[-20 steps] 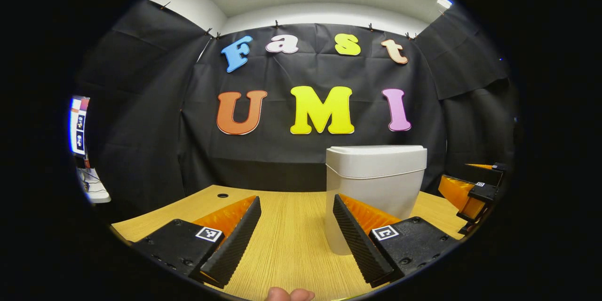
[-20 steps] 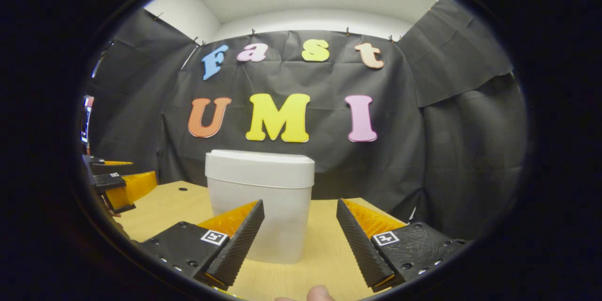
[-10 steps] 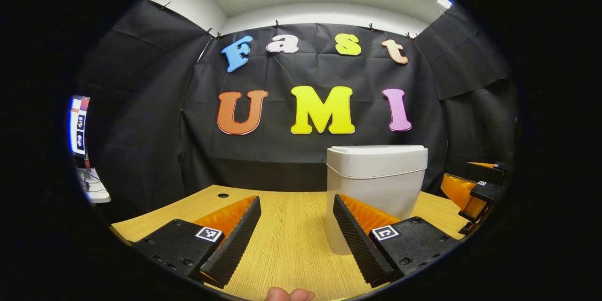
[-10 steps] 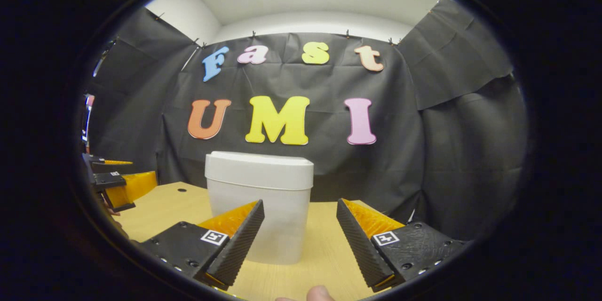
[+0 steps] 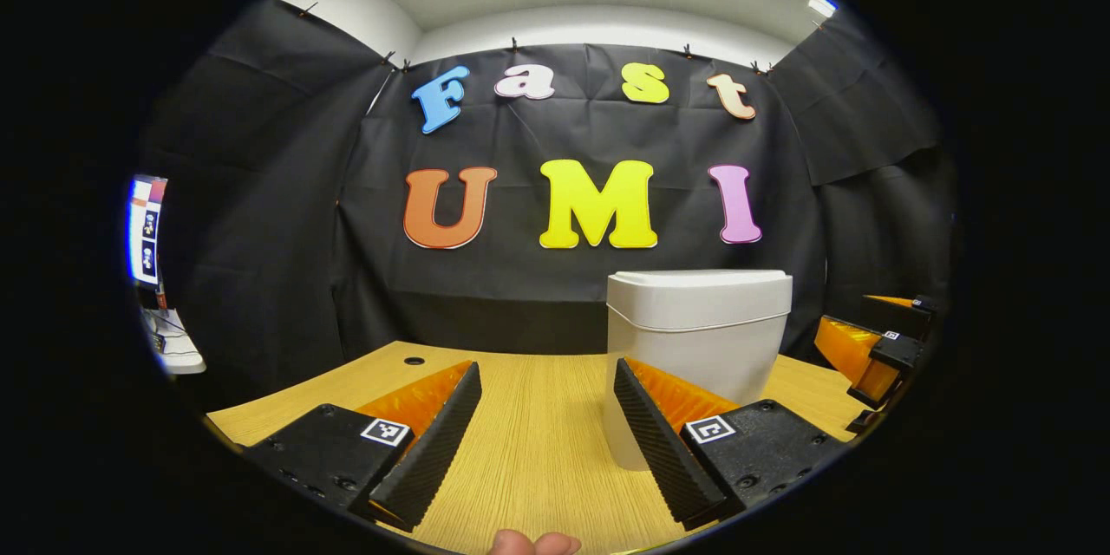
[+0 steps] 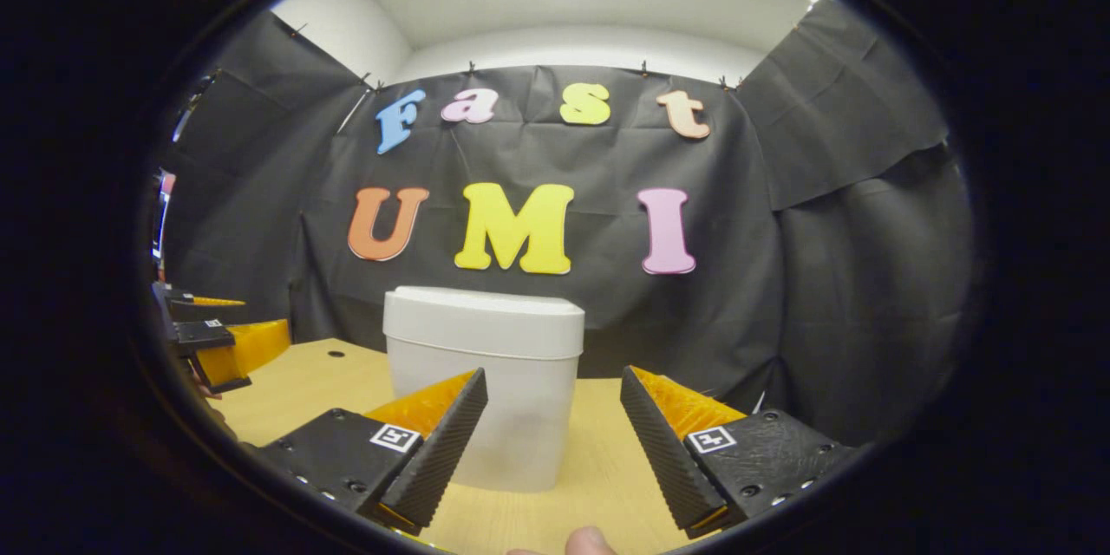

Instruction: Press the lid of the desktop garbage bin to open it, pick up the crumpled paper on the desktop and throw it into the bin, then pick up the pop can on the desktop and drop it into the bin, and finally close the garbage bin lid.

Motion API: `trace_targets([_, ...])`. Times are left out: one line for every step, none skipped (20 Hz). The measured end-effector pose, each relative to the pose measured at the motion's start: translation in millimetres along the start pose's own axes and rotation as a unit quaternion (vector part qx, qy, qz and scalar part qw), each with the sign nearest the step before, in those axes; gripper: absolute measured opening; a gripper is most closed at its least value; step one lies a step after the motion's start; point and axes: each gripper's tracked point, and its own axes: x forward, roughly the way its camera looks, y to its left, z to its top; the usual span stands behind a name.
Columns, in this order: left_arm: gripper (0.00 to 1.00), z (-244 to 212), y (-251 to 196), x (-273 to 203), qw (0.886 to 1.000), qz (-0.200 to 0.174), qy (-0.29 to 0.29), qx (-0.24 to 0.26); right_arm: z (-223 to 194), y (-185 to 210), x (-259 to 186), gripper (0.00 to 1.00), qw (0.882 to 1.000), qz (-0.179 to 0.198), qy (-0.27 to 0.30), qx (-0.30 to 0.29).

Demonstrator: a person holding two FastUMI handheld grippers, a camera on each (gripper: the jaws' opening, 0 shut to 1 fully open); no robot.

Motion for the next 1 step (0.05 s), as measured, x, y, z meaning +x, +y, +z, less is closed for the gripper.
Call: trace_targets([0.99,0.8,-0.3,0.0,1.0,0.0,-0.002,0.001,0.7,0.1,-0.6,0.96,1.0,0.0,-0.001,0.0])
